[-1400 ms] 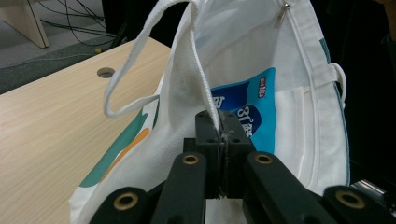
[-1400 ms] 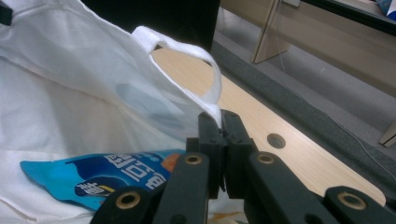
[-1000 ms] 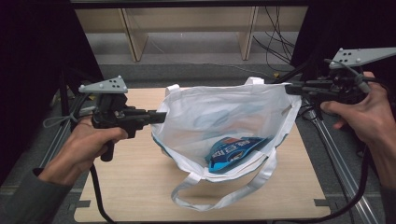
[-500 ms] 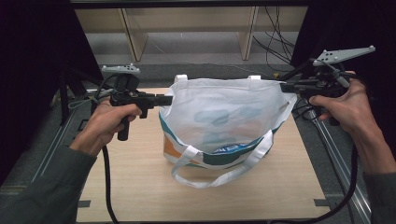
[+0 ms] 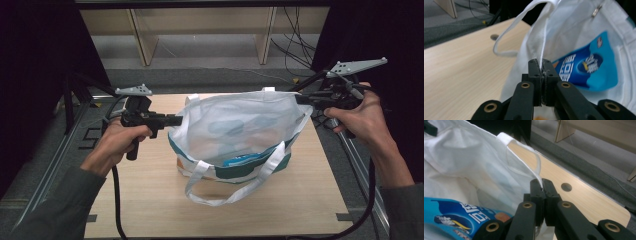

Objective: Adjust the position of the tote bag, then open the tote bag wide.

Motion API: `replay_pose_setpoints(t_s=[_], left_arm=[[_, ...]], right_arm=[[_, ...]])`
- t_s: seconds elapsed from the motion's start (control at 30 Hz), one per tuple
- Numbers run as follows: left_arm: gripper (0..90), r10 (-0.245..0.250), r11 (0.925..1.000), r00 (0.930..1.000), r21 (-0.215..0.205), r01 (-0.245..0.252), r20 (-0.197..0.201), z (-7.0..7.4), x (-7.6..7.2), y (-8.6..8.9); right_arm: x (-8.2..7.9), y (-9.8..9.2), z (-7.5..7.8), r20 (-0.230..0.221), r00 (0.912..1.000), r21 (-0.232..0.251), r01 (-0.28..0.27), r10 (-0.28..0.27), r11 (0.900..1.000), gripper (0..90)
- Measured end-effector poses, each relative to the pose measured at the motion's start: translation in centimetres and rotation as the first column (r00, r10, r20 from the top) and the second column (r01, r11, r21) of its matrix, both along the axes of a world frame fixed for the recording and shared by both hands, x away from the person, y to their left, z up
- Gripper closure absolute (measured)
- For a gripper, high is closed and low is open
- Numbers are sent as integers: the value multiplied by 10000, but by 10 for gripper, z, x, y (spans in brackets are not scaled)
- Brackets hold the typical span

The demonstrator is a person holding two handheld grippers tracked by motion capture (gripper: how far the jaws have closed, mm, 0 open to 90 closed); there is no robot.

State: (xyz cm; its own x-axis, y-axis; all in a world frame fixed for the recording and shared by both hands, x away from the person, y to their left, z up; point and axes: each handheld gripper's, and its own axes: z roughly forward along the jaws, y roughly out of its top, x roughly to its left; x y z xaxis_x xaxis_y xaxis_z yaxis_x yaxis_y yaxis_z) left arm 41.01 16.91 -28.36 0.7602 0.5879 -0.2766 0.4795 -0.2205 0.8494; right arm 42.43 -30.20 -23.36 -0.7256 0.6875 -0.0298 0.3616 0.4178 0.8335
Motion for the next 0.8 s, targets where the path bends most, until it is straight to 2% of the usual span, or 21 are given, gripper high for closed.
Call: replay_pose_setpoints(t_s=[0.03,0.07,0.17,0.23,0.27,0.3,0.33,0.4,0.43,0.47,0.5,0.53,0.57,0.6,0.63,0.67,0.7,0.77,0.8], left_arm=[[868,15,9998,9998,175,-11,-202,-13,0,0],[868,-75,9996,9994,252,83,-330,-22,0,0],[868,-167,9993,9974,333,191,-697,-39,0,-2],[868,-283,9988,9963,379,315,-805,-48,1,-3],[868,-270,9989,9958,351,301,-871,-51,1,-4],[867,-222,9993,9956,284,249,-914,-53,2,-5],[867,-204,9994,9956,270,229,-918,-54,3,-5],[867,-261,9994,9954,220,282,-920,-57,5,-5],[867,-198,9995,9954,207,219,-938,-59,6,-7],[867,-172,9996,9949,211,194,-997,-61,7,-7],[867,-186,9996,9948,211,208,-1005,-62,8,-8],[867,-154,9997,9947,173,173,-1020,-65,9,-8],[867,-141,9997,9943,190,162,-1057,-66,11,-8],[866,-94,9998,9938,178,114,-1106,-69,13,-9],[866,-40,9999,9939,153,57,-1098,-71,14,-10],[866,-6,9999,9937,153,24,-1122,-72,16,-10],[866,3,9996,9940,270,27,-1090,-74,18,-12],[865,89,9993,9945,378,-50,-1042,-78,21,-15],[865,126,9989,9944,452,-79,-1049,-81,23,-17]], right_arm=[[1,1,-4,64,10000,50,25,-25,10000,888],[0,2,-6,-101,9999,38,99,-98,9999,889],[2,4,-17,-318,9995,-214,51,-58,9998,888],[3,6,-23,-442,9990,-207,44,-53,9998,888],[3,6,-25,-560,9984,-361,59,-79,9993,888],[5,6,-28,-345,9994,-245,58,-66,9997,888],[5,5,-29,-671,9977,-337,20,-43,9994,888],[7,4,-31,-721,9974,-297,-2,-19,9996,888],[8,6,-35,-574,9981,-185,207,-218,9996,888],[8,4,-35,-857,9963,-272,23,-46,9996,888],[8,5,-38,-887,9959,-187,186,-202,9997,889],[9,4,-39,-889,9960,-360,96,-127,9993,889],[9,4,-41,-1021,9946,-206,170,-190,9996,888],[11,4,-44,-855,9961,-133,206,-216,9997,888],[13,3,-47,-915,9952,-113,350,-359,9993,888],[15,1,-47,-1152,9929,-197,271,-292,9994,888],[17,1,-50,-1259,9912,-217,377,-402,9991,888],[23,1,-58,-1145,9920,-216,517,-538,9984,888],[24,1,-58,-1380,9891,-333,475,-517,9983,888]])
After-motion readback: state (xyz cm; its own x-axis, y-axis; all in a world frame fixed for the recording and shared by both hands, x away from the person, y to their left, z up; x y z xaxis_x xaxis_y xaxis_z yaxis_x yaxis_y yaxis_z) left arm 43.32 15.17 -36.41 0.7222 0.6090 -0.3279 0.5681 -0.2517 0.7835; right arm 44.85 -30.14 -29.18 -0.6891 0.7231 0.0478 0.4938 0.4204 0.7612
